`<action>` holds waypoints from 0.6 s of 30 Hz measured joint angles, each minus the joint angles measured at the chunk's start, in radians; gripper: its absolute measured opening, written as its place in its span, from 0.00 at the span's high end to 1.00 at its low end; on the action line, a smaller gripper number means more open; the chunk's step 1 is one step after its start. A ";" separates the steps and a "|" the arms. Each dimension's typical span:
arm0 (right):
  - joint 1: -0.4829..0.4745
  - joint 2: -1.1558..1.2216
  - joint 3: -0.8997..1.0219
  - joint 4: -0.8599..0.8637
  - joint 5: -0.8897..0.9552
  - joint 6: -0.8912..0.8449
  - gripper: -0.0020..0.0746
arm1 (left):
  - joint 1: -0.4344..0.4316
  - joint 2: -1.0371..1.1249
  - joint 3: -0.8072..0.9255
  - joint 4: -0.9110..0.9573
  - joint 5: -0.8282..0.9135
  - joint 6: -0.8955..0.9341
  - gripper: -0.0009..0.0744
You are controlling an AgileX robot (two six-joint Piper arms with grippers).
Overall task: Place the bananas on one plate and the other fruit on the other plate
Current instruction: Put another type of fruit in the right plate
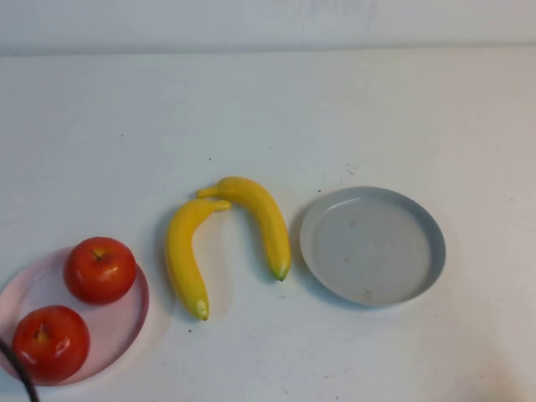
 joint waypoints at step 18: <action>0.000 0.000 0.000 0.000 0.002 0.000 1.00 | 0.000 -0.188 0.156 0.030 -0.253 0.109 0.98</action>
